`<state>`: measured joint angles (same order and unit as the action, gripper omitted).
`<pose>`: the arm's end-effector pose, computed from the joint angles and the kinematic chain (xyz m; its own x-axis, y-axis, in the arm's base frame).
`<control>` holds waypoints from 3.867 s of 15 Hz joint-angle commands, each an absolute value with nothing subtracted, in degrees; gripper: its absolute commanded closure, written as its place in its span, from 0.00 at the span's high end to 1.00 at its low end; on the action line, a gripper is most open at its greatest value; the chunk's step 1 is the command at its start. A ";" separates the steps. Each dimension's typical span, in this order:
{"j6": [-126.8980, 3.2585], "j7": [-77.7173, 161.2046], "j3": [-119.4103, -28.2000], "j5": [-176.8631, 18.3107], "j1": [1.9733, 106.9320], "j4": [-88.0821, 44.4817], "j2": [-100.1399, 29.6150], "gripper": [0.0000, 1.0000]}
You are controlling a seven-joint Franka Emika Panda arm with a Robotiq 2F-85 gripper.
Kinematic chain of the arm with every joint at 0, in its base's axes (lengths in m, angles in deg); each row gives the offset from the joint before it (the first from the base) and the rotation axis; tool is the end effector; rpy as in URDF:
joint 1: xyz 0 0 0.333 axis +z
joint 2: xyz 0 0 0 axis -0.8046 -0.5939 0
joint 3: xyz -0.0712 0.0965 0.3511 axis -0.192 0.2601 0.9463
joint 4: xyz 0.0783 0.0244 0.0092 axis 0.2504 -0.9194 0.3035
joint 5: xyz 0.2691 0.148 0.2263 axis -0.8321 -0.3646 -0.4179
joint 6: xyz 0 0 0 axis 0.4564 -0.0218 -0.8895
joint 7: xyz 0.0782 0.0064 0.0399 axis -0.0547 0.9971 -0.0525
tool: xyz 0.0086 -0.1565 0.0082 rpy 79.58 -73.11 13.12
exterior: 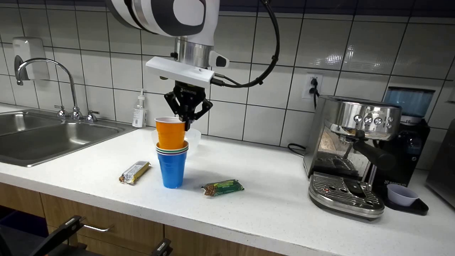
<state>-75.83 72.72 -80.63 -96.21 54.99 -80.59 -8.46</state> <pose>0.4165 -0.0655 0.3311 0.9802 0.0847 0.1791 0.1068 -0.9873 -0.1174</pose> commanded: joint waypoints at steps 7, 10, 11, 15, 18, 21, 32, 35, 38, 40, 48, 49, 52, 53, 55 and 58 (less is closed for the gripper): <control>-78.93 79.48 -81.17 -102.74 54.85 -80.79 -10.65 0.01; -79.27 80.47 -81.03 -103.63 54.78 -81.01 -10.87 0.01; -79.39 80.75 -81.01 -103.84 54.74 -81.11 -10.90 0.01; -79.78 81.97 -80.95 -104.77 54.64 -81.42 -10.98 0.01; -79.84 82.07 -80.96 -105.02 54.60 -81.48 -11.03 0.32; -79.80 82.15 -80.93 -104.90 54.57 -81.34 -11.15 0.52; -80.74 82.46 -80.25 -103.05 54.48 -81.79 -9.29 1.00; -81.95 81.99 -79.92 -101.98 54.62 -82.52 -7.86 1.00; -83.58 81.45 -79.59 -100.26 54.72 -83.61 -6.05 1.00; -84.81 81.25 -79.56 -98.94 54.77 -84.72 -4.45 1.00; -79.42 80.65 -80.89 -89.81 53.72 -89.10 4.98 1.00; -77.68 80.69 -81.17 -88.51 53.41 -89.33 6.19 1.00; -70.58 81.90 -82.60 -85.26 52.51 -89.33 10.15 1.00; -68.33 82.02 -82.72 -83.81 51.94 -89.15 11.11 1.00; -64.16 82.18 -82.92 -81.33 51.11 -88.69 12.90 1.00; -60.40 82.31 -83.24 -78.76 50.30 -88.32 14.74 1.00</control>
